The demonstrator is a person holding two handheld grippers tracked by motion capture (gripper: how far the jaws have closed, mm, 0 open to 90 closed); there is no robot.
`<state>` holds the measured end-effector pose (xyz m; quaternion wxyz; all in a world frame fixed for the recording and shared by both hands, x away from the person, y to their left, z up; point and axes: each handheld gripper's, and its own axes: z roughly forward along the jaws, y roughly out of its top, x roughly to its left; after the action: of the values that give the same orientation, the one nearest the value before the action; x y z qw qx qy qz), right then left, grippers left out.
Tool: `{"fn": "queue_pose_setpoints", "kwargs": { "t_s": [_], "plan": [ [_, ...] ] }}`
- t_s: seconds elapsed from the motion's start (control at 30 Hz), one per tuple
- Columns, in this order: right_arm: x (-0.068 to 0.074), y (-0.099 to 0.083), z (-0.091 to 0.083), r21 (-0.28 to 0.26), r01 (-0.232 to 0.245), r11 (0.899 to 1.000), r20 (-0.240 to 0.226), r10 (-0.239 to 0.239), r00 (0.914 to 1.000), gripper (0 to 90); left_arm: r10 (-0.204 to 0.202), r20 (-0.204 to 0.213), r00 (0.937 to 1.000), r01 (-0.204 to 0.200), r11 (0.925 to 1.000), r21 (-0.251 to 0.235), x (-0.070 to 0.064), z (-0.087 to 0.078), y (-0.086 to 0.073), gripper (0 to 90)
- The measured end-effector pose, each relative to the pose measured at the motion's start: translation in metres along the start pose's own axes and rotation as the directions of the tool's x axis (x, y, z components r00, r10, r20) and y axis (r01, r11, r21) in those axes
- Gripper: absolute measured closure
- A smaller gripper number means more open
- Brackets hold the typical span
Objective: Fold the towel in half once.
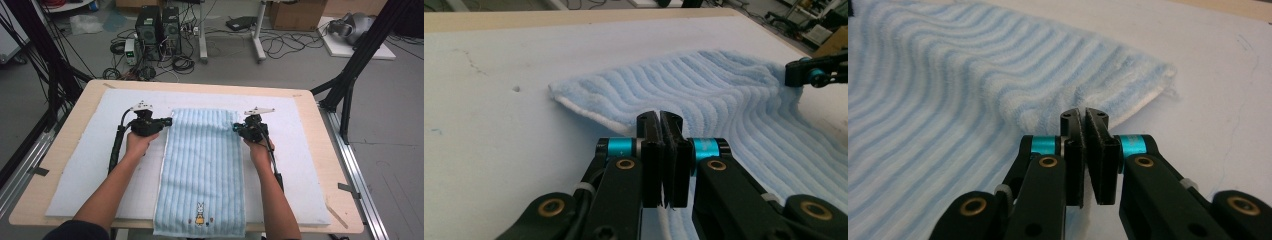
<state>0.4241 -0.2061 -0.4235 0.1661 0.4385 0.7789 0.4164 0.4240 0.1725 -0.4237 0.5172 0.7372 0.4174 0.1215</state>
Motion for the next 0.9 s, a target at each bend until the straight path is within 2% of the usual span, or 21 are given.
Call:
{"fn": "queue_pose_setpoints", "kwargs": {
  "t_s": [0.13, 0.27, 0.33, 0.47, 0.57, 0.8, 0.9],
  "plan": [
    [0.007, -0.005, -0.014, -0.016, 0.012, 1.000, -0.029, -0.013, 0.9995, 86.1, 0.006, 0.023, 0.9997, -0.005, 0.9997, -0.024, -0.010, -0.010, -0.005, 87.2],
    [0.014, -0.016, -0.027, -0.031, 0.020, 0.999, -0.061, -0.022, 0.9979, 86.1, -0.010, 0.056, 0.9984, 0.011, 0.9995, -0.030, -0.019, -0.021, -0.012, 87.2],
    [0.017, -0.019, -0.033, -0.008, 0.005, 1.000, -0.073, -0.005, 0.9973, 86.1, -0.012, 0.067, 0.9977, 0.013, 0.9997, -0.020, -0.023, -0.026, -0.017, 87.2],
    [0.025, -0.024, -0.045, -0.033, 0.008, 0.999, -0.106, -0.012, 0.9943, 86.1, -0.011, 0.081, 0.9967, 0.013, 0.9994, -0.033, -0.028, -0.034, -0.026, 87.2],
    [0.030, -0.031, -0.052, -0.037, 0.021, 0.999, -0.119, -0.025, 0.9926, 86.1, -0.015, 0.087, 0.9961, 0.017, 0.9996, -0.023, -0.030, -0.038, -0.032, 87.2],
    [0.033, -0.049, -0.062, -0.029, 0.011, 1.000, -0.153, -0.016, 0.9881, 86.1, -0.010, 0.103, 0.9946, 0.011, 0.9999, -0.008, -0.040, -0.048, -0.047, 87.1],
    [0.036, -0.056, -0.068, -0.018, 0.018, 1.000, -0.159, -0.021, 0.9870, 86.1, 0.015, 0.115, 0.9932, -0.018, 0.9997, 0.018, -0.046, -0.052, -0.053, 87.1]
  ]
}}
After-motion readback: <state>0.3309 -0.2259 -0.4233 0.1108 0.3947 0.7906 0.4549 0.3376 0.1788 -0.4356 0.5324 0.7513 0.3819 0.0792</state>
